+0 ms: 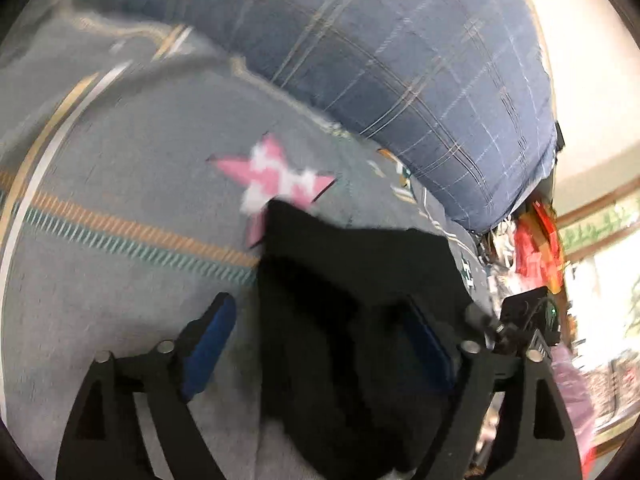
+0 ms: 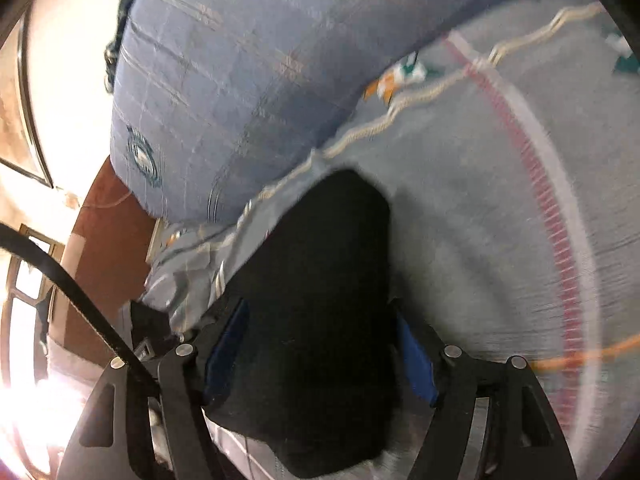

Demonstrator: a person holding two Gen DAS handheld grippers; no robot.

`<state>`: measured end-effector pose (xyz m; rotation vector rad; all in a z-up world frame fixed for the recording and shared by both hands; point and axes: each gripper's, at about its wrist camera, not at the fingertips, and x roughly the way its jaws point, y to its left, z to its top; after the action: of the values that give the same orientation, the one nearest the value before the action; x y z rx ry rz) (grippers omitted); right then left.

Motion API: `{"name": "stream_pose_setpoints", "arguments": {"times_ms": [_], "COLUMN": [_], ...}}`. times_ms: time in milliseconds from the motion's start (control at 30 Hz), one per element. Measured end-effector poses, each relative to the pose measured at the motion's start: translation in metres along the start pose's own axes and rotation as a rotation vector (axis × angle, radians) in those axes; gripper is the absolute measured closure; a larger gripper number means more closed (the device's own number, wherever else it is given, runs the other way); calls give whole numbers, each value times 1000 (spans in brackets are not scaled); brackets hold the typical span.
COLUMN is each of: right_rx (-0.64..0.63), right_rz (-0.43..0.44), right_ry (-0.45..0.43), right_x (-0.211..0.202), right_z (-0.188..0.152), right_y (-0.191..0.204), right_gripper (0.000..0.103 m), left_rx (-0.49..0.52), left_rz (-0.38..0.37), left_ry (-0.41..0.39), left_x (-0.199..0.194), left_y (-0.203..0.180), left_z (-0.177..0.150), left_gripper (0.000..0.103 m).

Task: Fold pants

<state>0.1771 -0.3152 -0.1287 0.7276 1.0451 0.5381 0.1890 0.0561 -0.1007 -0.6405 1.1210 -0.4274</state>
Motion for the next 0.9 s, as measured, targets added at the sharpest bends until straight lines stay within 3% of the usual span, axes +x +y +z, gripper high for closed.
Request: {"name": "stream_pose_setpoints", "arguments": {"times_ms": [67,100,167,200,267,433,533,600,667,733,800,900], "right_rx": [-38,-69,-127,-156,-178,-245,-212,-190,-139,-66,-44,-44], "right_rz": [-25,-46,-73,-64,-23,-3,-14,-44,-108,-236,-207,-178], "right_ry": [1,12,13,12,12,-33,-68,-81,-62,-31,-45,-99], "right_x": [11,15,13,9,-3,-16,-11,-6,11,29,25,-3], "right_z": [-3,-5,-9,-11,-12,1,21,32,42,42,36,31], "right_y": [8,18,34,43,58,92,88,78,58,29,18,19], "right_gripper": [27,29,42,60,62,62,62,62,54,35,33,31], "left_rx": [24,77,135,136,119,110,67,29,-43,-122,-142,-59], "left_rz": [8,47,68,57,2,2,22,92,191,127,70,75], "left_ry": [42,27,21,17,6,-41,-38,-20,24,55,35,-44], "left_x": [11,11,5,1,-13,-20,-3,17,41,47,32,-4], "left_y": [-17,-28,-41,-44,-50,-64,-57,-44,-20,-2,1,-15], "left_z": [0,-2,-8,-9,-8,22,48,63,72,70,67,63], "left_gripper": [23,27,45,47,49,49,49,49,49,47,47,47]}}
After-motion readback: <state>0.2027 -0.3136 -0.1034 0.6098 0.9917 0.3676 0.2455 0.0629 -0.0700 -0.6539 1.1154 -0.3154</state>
